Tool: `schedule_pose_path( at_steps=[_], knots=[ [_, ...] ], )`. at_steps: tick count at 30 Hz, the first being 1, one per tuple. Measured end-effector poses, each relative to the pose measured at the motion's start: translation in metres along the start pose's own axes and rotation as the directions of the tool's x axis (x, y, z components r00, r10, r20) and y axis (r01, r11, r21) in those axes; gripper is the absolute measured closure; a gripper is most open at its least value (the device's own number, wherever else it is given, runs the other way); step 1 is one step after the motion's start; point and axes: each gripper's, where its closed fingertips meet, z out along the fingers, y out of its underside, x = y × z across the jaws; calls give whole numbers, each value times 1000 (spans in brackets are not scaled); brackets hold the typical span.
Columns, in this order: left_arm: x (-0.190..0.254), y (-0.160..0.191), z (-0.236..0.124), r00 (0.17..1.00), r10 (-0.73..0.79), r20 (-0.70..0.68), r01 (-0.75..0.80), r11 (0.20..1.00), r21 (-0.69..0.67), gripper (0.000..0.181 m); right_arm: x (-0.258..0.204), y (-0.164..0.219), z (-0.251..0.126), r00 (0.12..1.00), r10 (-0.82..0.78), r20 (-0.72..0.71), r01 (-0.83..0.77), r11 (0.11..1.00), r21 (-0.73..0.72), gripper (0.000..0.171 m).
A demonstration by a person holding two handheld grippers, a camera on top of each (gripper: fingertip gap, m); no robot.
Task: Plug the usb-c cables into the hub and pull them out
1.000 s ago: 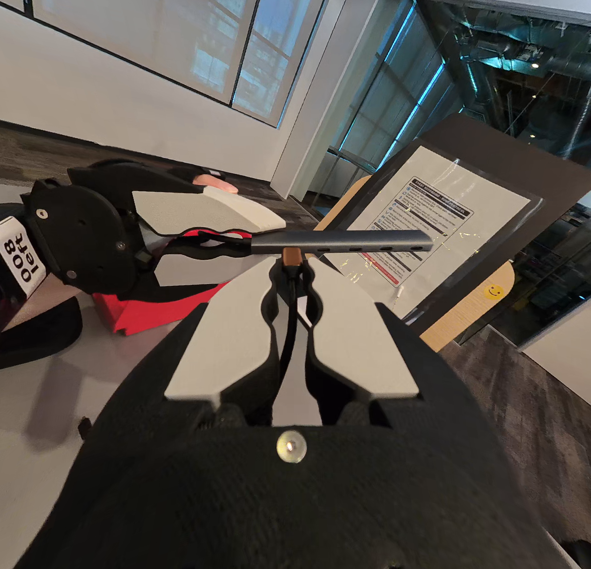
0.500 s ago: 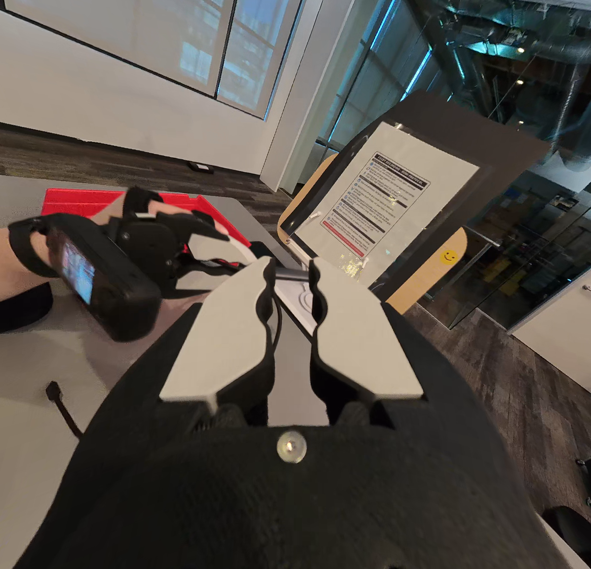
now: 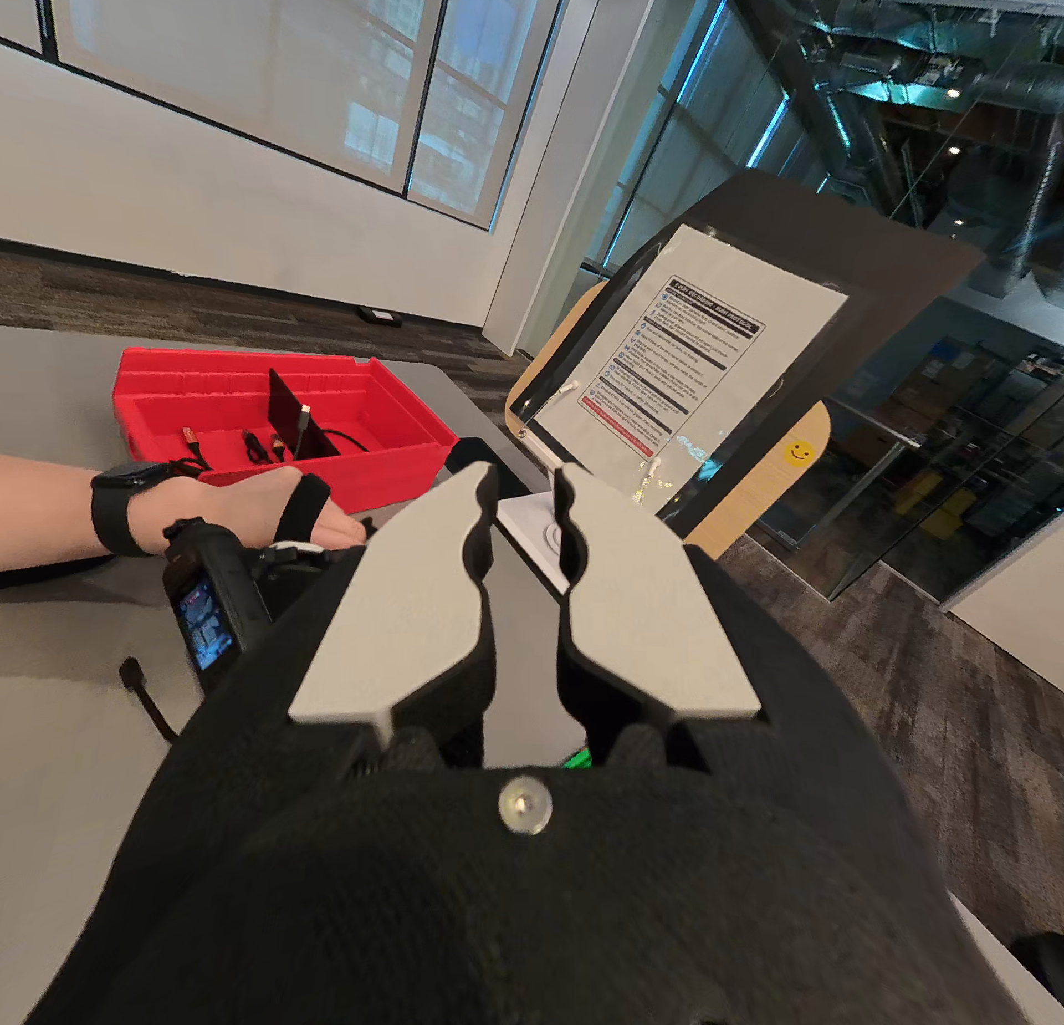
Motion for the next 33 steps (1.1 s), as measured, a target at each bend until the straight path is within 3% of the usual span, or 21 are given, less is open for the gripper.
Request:
schedule_pose_path(
  at_steps=[3,8,12,16,19,24,27,29,33],
  knots=[
    [7,5,2,1000,-19,-4,19,1000,10,172,3,-2,-6,1000,12,-2,-12,1000,19,152],
    [19,0,-5,951,-272,-147,280,959,38,161,7,-3,-11,1000,31,3,-31,999,43,152],
    [15,-3,-20,879,-426,-212,442,897,28,150,10,-3,-16,999,42,4,-42,998,51,152],
    [10,-4,-47,743,-591,-312,626,779,15,136,10,-4,-23,999,50,19,-51,997,63,152],
    [7,10,-69,677,-671,-304,705,709,5,129,12,-6,-28,998,62,23,-63,994,85,153],
    [12,35,-108,621,-736,-271,766,643,8,129,14,-6,-31,996,77,34,-80,992,95,153],
    [35,3,-139,537,-685,-493,812,579,80,133,11,-6,-29,996,70,47,-74,993,92,153],
    [60,-16,-152,515,-613,-599,802,591,85,135,8,-5,-28,997,56,53,-60,995,83,153],
    [98,-19,-144,540,-584,-606,755,654,42,145,1,-3,-24,997,31,74,-35,998,59,153]
  ],
)
